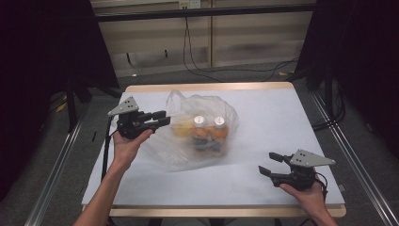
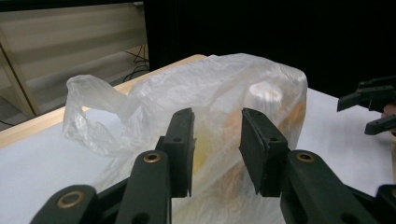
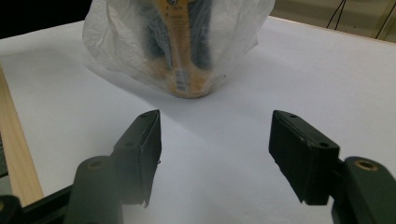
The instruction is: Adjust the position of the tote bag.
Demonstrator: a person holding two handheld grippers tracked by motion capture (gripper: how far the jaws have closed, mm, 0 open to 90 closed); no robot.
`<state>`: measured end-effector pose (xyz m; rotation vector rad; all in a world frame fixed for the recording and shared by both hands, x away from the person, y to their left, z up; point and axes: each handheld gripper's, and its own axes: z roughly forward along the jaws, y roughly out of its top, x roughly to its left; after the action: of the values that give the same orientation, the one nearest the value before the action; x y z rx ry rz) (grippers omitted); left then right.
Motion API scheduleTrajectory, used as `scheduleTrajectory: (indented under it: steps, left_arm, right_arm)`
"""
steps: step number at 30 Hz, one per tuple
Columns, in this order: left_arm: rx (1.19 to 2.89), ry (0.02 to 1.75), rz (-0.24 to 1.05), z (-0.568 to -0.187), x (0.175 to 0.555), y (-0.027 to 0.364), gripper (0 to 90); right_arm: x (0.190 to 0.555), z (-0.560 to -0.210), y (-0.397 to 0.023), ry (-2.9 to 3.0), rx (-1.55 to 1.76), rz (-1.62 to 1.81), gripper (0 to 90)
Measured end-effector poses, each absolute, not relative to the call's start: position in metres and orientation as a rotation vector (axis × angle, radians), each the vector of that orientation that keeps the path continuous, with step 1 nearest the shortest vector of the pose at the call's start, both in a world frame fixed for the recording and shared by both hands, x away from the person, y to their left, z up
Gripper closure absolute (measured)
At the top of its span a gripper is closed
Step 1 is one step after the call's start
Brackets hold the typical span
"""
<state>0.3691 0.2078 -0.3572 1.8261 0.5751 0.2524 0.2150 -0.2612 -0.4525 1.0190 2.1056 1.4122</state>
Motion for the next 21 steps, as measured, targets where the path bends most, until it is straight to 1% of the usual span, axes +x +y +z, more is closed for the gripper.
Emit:
scheduleTrajectory:
  steps: [7, 10, 12, 17, 21]
  left_arm:
    - [1.835, 0.588, 0.256, -0.352, 0.384, 0.199, 60.8]
    - [1.87, 0.599, 0.253, -0.355, 0.394, 0.193, 56.3]
    - [1.9, 0.605, 0.242, -0.357, 0.4, 0.188, 51.4]
    - [1.945, 0.616, 0.189, -0.368, 0.41, 0.178, 43.1]
    - [1.975, 0.617, 0.163, -0.376, 0.412, 0.174, 41.5]
  right_arm:
    - [0.216, -0.453, -0.26, 2.119, 1.016, 1.408, 34.7]
    - [0.217, -0.454, -0.259, 2.12, 1.016, 1.412, 34.7]
    - [0.216, -0.454, -0.259, 2.123, 1.02, 1.407, 34.6]
    - [0.216, -0.454, -0.259, 2.13, 1.019, 1.406, 34.6]
    - [0.216, -0.454, -0.259, 2.135, 1.015, 1.404, 34.5]
